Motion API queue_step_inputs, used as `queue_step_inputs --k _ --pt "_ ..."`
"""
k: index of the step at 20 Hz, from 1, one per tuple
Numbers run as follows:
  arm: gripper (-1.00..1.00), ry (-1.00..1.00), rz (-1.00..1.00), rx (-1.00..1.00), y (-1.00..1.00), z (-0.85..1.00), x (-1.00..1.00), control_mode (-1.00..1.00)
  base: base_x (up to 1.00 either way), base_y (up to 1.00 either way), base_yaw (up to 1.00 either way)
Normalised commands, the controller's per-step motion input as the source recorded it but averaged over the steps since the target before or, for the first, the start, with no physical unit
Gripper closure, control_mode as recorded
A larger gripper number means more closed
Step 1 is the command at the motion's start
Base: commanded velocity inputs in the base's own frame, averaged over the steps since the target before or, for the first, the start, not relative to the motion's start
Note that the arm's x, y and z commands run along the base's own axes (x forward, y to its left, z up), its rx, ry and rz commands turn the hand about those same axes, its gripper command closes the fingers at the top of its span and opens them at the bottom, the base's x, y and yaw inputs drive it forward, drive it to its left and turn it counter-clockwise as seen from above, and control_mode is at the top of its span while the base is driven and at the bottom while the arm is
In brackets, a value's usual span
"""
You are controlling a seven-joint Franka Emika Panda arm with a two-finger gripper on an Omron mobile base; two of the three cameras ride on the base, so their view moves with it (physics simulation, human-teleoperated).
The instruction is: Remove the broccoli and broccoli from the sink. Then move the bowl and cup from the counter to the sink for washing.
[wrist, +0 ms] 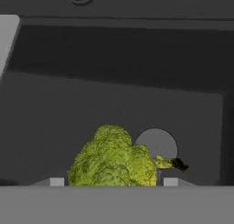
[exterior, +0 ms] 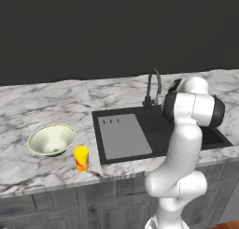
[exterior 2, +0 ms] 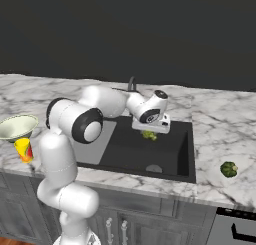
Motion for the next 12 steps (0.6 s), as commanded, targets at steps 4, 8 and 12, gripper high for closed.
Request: queue_step_inputs --k 4,8,12 --pt "1.00 -0.14 0.20 -0.09 -0.23 0.39 0.00 -1.00 0.00 0.00 0.00" --pt "1.00 -0.05 0.14 -0.15 -0.20 0.40 0.00 -1.00 0.00 0.00 0.00" --pt "1.00 -0.01 0.09 -0.22 -0.21 0.41 0.00 -1.00 0.00 0.00 0.00"
